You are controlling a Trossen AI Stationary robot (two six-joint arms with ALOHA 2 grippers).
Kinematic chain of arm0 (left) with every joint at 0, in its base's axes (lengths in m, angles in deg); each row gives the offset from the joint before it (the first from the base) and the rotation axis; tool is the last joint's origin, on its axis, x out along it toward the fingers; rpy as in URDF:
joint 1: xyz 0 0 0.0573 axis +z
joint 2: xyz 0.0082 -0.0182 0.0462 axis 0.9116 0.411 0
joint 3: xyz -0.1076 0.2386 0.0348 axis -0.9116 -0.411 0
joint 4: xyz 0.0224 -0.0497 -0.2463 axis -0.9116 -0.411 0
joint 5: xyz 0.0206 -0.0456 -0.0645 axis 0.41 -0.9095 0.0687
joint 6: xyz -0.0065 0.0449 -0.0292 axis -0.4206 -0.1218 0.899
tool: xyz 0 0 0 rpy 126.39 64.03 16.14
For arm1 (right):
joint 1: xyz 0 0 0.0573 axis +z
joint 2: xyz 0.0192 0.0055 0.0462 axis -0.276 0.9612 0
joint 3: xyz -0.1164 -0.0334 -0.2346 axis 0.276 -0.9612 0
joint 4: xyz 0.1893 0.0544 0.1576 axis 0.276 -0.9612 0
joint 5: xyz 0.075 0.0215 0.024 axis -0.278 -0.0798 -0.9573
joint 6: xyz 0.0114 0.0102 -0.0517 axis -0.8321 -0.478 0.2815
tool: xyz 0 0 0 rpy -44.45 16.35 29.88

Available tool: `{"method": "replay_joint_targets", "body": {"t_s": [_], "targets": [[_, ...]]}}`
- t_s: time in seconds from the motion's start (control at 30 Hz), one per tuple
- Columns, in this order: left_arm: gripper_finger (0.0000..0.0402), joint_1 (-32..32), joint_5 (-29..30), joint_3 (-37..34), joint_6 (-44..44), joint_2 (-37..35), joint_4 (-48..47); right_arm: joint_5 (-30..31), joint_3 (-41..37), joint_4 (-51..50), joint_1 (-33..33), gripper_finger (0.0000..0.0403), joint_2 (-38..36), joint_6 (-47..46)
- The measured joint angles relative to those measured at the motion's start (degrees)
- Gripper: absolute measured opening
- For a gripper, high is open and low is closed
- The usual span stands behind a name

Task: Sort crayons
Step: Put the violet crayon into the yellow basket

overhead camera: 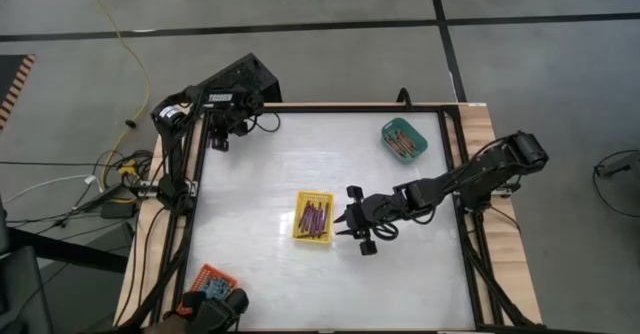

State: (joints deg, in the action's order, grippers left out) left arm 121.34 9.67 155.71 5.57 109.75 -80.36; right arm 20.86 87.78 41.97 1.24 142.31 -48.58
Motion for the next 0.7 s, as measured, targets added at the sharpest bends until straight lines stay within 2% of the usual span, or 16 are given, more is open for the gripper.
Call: {"method": "replay_joint_targets", "body": {"t_s": [0.4,0.7], "targets": [[0.0100,2.0,-0.3,3.8,6.3,7.9,-9.5,0.0,0.0,1.8,1.1,0.0138,0.0,-1.4],[0.0100,2.3,-4.6,6.8,-2.8,8.3,-9.4,0.6,0.0,2.4,1.4,0.0138,0.0,-1.5]]}}
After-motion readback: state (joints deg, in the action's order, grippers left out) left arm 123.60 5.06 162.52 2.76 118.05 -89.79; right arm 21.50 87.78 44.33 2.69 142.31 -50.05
